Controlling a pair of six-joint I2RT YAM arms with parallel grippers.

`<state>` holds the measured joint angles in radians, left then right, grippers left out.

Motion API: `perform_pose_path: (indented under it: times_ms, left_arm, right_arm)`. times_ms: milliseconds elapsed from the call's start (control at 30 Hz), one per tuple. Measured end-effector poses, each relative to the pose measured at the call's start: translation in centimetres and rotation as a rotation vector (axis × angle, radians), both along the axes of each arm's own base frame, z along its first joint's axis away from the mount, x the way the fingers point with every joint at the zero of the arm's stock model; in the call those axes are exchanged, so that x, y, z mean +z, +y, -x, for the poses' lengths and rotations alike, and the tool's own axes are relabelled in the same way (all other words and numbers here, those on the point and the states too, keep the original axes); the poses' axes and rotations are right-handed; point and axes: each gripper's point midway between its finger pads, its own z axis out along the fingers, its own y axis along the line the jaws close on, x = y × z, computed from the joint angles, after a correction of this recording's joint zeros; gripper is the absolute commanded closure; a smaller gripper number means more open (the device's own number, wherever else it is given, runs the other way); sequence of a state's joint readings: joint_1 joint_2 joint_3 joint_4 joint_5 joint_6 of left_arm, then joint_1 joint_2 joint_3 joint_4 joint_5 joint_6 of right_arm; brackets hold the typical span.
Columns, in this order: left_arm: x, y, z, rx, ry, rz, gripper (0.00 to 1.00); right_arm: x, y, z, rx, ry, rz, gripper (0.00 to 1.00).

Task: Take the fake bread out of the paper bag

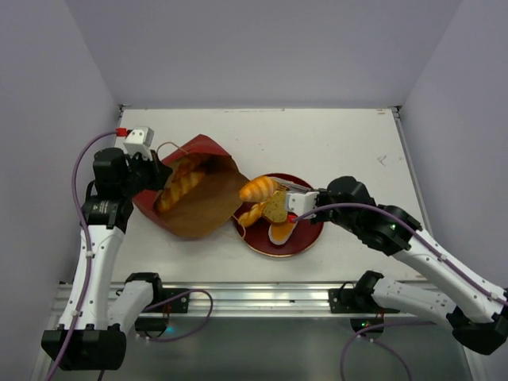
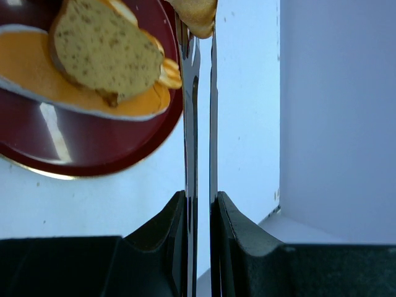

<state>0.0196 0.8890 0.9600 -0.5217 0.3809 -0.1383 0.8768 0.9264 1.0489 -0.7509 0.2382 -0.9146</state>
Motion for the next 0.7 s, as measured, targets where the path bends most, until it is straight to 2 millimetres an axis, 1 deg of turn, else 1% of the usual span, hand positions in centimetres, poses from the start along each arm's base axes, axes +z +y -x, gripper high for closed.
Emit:
perform_pose_path:
  times_ms: [67,133,300,367,500,700]
  left_arm:
    - [0.2,0.4,-0.2,0.021,-0.005,-0.010,1.00]
    - [0.4,0.7,-0.4,0.039,-0.008,-0.018,1.00]
    - [0.8,1.2,-0.7,0.068,-0.014,-0.029,1.00]
    - [0.8,1.3,-0.7,0.072,-0.014,-0.030,1.00]
    - [0.8,1.3,-0.7,0.074,-0.014,-0.030,1.00]
    - [0.7,1.3,-0.7,0.073,-0.012,-0.030,1.00]
  right_arm:
    - [-0.2,-2.1,0.3,-0.044,0.004,0.004,1.00]
    - [-0.7,-3.8,0.5,-0.081,0.012,0.014,1.00]
    - [-2.9,-7.3,1.3,-0.156,0.056,0.076,1.00]
    - [-3.7,-8.4,1.8,-0.166,0.081,0.110,1.00]
    - [-5.1,-9.8,2.9,-0.160,0.118,0.161,1.00]
    - [-5.9,-11.4,3.7,-0.152,0.136,0.230,1.00]
